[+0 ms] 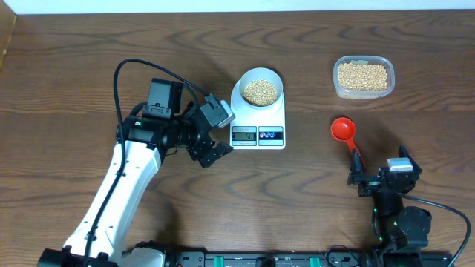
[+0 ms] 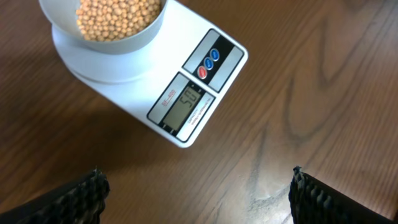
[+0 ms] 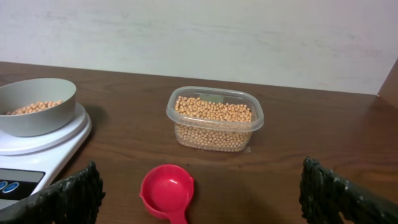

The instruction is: Scoop item into bowl and weigh 50g on scale

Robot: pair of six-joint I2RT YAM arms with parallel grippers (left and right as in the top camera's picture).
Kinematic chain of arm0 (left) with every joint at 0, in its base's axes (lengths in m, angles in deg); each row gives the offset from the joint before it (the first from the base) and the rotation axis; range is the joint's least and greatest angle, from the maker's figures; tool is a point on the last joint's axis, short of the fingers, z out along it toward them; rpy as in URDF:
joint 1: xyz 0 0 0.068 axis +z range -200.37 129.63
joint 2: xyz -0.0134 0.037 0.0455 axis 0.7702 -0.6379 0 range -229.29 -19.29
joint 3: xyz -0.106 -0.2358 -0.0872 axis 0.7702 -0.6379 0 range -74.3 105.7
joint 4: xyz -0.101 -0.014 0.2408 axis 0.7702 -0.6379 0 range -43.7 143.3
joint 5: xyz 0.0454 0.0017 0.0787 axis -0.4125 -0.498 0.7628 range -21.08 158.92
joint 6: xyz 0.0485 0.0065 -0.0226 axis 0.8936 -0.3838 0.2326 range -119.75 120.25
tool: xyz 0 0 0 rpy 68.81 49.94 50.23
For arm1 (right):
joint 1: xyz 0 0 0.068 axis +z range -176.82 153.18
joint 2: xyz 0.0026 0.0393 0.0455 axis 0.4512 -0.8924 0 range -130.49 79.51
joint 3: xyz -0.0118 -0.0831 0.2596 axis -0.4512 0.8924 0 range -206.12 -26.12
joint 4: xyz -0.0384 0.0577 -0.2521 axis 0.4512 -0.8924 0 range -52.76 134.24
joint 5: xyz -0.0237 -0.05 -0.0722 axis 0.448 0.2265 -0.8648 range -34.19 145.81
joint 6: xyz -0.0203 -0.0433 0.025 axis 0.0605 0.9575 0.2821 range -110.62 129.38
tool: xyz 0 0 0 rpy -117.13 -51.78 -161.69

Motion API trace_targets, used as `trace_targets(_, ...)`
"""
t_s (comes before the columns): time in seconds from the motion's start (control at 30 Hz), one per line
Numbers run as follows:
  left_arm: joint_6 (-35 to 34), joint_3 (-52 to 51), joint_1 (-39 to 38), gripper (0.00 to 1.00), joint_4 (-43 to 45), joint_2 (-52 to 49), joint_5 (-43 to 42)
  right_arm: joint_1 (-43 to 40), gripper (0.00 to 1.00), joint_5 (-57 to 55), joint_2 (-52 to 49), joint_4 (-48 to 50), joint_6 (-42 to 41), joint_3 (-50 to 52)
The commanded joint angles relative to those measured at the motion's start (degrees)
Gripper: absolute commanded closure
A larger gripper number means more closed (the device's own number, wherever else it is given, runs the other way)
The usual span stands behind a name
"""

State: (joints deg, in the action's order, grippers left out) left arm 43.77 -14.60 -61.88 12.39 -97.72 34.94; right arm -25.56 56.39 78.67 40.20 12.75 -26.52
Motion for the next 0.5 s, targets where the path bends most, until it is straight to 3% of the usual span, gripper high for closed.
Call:
trace_targets(0.0,-1.7,1.3,0.2,0.05,-0.1,0.0,-3.8,0.3,0.01,-0.4,0.6,-0.2,0.5,0.1)
trace_targets(0.2,-15.8,1.3,0.8,0.05,-0.1,1.9,-2.1,0.3,0.01,-0.4,0.6,-0.2,0.5,0.1)
trace_targets(0.47,-22.3,1.3,1.4,0.05,-3.5,15.3,5.9,0.3,0.01,-0.4,0.6,-0.2,0.5,0.1)
